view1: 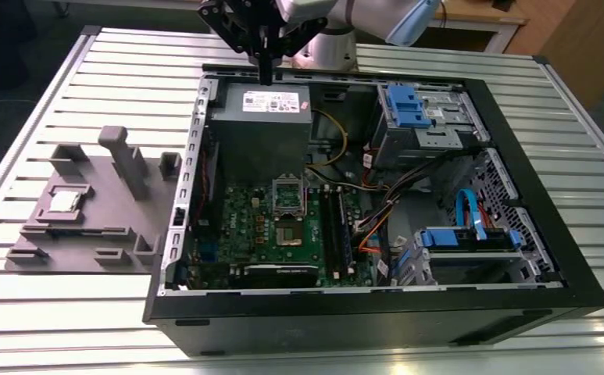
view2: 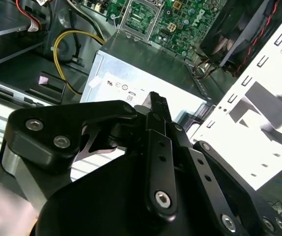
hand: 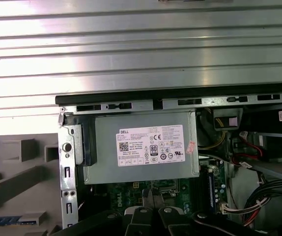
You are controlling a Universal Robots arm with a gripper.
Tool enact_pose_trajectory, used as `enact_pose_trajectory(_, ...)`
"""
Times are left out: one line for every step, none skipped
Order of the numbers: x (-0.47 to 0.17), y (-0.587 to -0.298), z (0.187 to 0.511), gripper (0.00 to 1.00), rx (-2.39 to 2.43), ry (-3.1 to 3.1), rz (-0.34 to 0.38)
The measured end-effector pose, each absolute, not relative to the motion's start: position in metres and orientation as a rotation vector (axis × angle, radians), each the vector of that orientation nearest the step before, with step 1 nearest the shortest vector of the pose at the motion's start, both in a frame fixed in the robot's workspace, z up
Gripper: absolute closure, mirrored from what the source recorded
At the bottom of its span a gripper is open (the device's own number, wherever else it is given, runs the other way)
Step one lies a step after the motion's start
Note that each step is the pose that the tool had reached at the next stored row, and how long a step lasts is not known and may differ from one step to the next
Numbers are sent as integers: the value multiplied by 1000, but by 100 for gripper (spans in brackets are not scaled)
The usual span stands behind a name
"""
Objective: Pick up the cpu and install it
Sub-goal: 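Reach for the cpu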
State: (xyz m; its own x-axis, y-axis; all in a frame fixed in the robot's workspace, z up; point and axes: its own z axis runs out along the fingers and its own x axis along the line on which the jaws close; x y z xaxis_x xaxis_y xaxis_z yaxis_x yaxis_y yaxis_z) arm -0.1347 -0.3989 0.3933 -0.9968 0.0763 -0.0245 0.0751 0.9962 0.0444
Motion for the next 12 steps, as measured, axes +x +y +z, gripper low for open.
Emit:
enact_pose_trajectory(-135, -399, 393, 90, 118, 3113, 68)
enact_pose_trajectory(-136, -399, 393, 90, 118, 3113, 68)
enact_pose_trajectory(-136, -399, 393, 90, 118, 3112, 68)
enact_pose_trajectory(-137, -399, 393, 90, 118, 3113, 68)
enact_pose_trajectory(-137, -399, 393, 90, 118, 3113, 68)
enact_pose_trajectory(-137, -399, 393, 90, 118, 3113, 68)
enact_pose_trajectory(-137, -399, 393, 90, 118, 3113, 68)
enact_pose_trajectory(-137, -399, 393, 90, 118, 3112, 68)
enact_pose_trajectory(-137, -399, 393, 90, 118, 3113, 68)
enact_pose_trajectory(-137, -399, 393, 90, 118, 3112, 68)
enact_pose_trajectory(-137, -399, 393, 90, 118, 3112, 68)
enact_pose_trajectory(-138, -399, 393, 90, 118, 3112, 68)
